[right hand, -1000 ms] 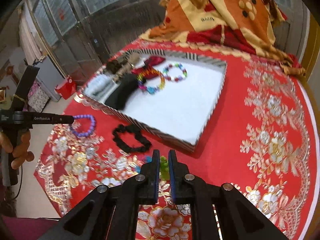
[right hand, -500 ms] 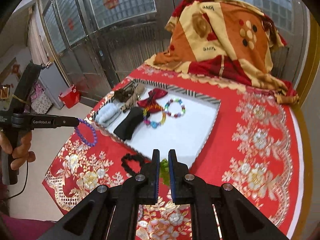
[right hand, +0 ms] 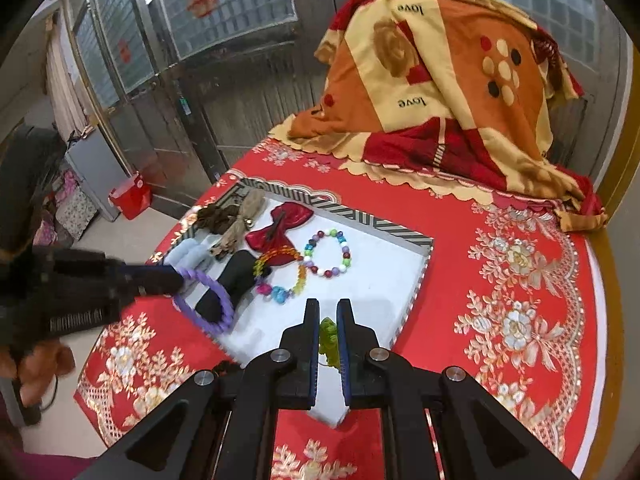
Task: Organize jewelry
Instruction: 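Carry both bracelets into the white tray beside the amber bracelet, then open both tools to release the bracelets in the tray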
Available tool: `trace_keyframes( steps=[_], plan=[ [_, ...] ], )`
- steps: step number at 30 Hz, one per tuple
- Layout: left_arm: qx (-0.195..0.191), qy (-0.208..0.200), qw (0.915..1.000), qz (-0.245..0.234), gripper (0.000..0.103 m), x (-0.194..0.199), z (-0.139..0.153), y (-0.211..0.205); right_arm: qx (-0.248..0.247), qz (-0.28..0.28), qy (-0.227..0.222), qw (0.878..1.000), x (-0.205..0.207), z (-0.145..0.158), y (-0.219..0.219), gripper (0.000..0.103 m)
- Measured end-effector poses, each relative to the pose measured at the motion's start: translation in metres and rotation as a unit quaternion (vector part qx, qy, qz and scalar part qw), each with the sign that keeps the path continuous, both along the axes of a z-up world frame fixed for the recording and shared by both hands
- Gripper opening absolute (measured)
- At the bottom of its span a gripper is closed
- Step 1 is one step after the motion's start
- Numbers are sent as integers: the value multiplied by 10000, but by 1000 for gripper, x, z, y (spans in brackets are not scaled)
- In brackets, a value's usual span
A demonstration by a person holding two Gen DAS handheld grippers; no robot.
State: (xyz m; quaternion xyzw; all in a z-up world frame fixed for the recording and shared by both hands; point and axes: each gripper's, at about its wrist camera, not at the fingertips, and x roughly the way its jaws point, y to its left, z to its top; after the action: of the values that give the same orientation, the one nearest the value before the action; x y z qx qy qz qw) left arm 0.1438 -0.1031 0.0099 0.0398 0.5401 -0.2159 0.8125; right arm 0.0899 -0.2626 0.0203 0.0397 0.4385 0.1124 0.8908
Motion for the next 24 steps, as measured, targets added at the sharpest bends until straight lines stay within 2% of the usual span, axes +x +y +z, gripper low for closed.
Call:
trace_keyframes(
  steps=[5,11,17,24],
  plan=[
    [54,319,9995,-42,8,21,-35,-17,89,100,226,9997,34,-17,2,8],
    [394,534,9977,151,8,43,-68,-1,-70,231,415,9988,77,-38,0,8],
    [453,637,9968,149,8,52,-83,4,-285,126,661,9973,126,-69,-16,8],
    [426,688,9966,117,8,59,-88,0,-238,3,736,9970,143,-89,-25,8]
  ],
)
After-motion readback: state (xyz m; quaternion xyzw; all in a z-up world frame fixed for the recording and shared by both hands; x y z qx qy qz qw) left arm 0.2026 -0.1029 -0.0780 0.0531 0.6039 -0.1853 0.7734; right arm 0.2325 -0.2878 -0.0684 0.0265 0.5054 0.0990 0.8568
